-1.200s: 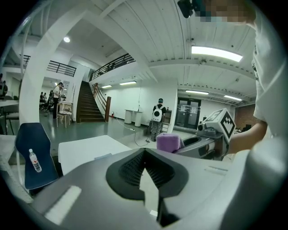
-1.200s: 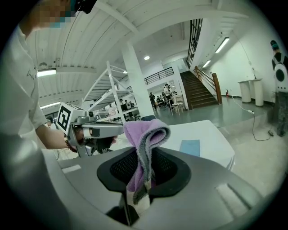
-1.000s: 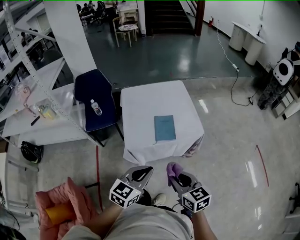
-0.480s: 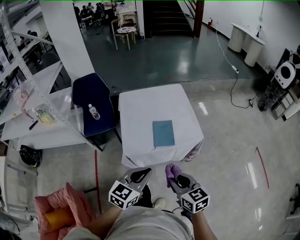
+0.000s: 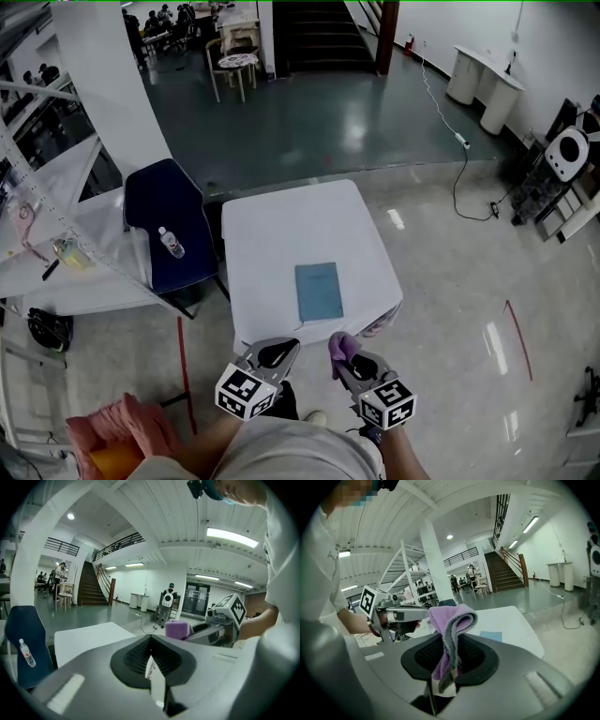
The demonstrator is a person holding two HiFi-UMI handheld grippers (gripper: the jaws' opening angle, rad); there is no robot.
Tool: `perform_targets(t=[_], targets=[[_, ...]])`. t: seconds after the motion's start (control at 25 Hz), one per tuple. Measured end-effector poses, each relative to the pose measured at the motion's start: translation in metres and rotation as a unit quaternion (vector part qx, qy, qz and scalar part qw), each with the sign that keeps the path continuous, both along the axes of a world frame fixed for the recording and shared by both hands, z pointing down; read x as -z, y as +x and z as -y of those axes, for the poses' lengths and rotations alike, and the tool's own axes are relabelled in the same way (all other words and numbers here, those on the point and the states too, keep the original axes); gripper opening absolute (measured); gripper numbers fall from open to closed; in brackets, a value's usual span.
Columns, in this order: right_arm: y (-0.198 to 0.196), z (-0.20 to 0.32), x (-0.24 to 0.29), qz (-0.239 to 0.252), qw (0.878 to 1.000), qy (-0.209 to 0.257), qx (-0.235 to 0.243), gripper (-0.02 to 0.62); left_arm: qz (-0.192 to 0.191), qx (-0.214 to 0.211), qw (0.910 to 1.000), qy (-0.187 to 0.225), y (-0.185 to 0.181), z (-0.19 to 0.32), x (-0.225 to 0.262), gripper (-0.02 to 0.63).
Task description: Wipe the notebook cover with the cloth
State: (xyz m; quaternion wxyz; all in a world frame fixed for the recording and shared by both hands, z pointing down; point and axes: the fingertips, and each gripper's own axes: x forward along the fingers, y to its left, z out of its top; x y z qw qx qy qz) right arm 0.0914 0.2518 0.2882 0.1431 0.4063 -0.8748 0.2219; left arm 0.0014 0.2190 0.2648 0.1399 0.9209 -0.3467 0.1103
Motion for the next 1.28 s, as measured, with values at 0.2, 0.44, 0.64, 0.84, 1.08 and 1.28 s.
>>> perform_targets(t=[0.2, 0.44, 0.64, 0.84, 1.08, 1.28], targets=[[-0.005, 0.054, 0.003, -0.003, 1.0, 0.002, -0.012, 0.106, -0.004, -0.012, 0.9999, 0.01, -0.001, 0.059, 0.008, -0.001], [-0.018, 0.109, 0.011, -0.005, 1.0, 0.009, -0.023, 0.106, -0.006, -0.021, 0.9997, 0.011, -0.014, 0.112, 0.013, 0.0], [-0.029, 0.148, 0.008, -0.004, 0.999, 0.009, -0.038, 0.106, -0.005, -0.03, 0.9995, 0.012, -0.031, 0.151, 0.011, -0.001], [-0.046, 0.176, 0.008, -0.001, 0.999, 0.015, -0.047, 0.106, -0.005, -0.041, 0.999, 0.015, -0.044, 0.179, 0.01, -0.001], [-0.047, 0.19, 0.006, 0.002, 0.998, 0.012, -0.061, 0.106, -0.006, -0.047, 0.9988, 0.011, -0.048, 0.191, 0.007, -0.001], [-0.048, 0.199, 0.008, -0.002, 0.998, 0.016, -0.058, 0.107, -0.006, -0.043, 0.9991, 0.005, -0.05, 0.197, 0.004, -0.001]])
